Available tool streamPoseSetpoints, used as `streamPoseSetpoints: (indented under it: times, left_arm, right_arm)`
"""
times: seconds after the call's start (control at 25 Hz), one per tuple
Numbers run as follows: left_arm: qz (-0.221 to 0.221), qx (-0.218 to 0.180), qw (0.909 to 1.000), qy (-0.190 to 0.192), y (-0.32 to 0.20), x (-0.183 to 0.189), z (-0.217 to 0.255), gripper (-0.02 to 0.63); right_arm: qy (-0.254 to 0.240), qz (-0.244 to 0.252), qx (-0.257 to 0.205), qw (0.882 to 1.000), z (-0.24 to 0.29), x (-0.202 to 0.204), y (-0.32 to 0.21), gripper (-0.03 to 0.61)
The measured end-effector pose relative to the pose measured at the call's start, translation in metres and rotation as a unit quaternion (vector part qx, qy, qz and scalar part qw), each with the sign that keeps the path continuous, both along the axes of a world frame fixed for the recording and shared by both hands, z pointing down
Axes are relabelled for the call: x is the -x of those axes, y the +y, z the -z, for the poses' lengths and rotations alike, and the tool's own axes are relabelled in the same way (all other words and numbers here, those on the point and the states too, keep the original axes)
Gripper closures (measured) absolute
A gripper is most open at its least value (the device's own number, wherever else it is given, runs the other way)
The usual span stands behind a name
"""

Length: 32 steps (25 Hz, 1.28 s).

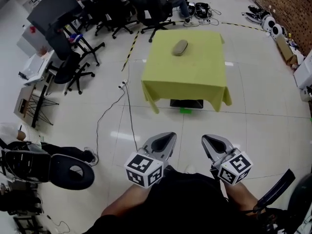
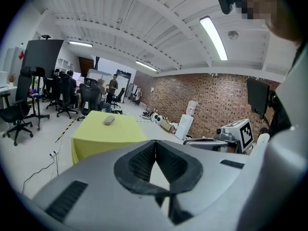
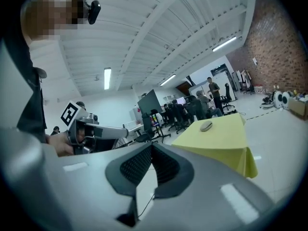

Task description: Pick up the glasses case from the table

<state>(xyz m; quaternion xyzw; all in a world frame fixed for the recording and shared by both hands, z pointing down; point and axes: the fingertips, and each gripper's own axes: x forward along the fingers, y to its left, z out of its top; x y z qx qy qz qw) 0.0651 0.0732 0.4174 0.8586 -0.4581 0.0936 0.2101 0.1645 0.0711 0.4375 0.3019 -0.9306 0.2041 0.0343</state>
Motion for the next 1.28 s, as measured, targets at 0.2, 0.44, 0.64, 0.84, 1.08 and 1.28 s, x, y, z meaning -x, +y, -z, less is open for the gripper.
streamPoseSetpoints:
  times: [0.2, 0.44, 0.64, 0.84, 1.08, 1.28]
  left_arm:
    - [0.012, 0.01, 0.9999, -0.001, -0.009, 0.01, -0.007, 0.606]
    - [-0.007, 0.014, 0.9999, 0.003, -0.024, 0.005, -0.014, 0.606]
    - [-0.023, 0.011, 0.9996, 0.01, -0.049, 0.014, -0.015, 0.607]
    - [-0.039, 0.007, 0.9992, 0.012, -0.083, 0.027, -0.013, 0.606]
    - [-0.058, -0.008, 0.9982, 0.009, -0.129, 0.048, -0.003, 0.606]
    - [-0.067, -0.013, 0.9973, 0.025, -0.167, 0.064, 0.0, 0.606]
  right_arm:
    - [0.0, 0.004, 0.01, 1.0, -0.01, 0.004, -0.009, 0.577]
    - [0.005, -0.009, 0.013, 1.0, -0.016, 0.002, -0.022, 0.577]
    - [0.015, -0.023, 0.015, 1.0, -0.018, 0.009, -0.041, 0.577]
    - [0.024, -0.038, 0.015, 0.999, -0.014, 0.023, -0.073, 0.577]
    - [0.036, -0.05, 0.015, 0.998, -0.004, 0.049, -0.111, 0.577]
    - [0.047, -0.063, 0.007, 0.997, 0.004, 0.063, -0.145, 0.577]
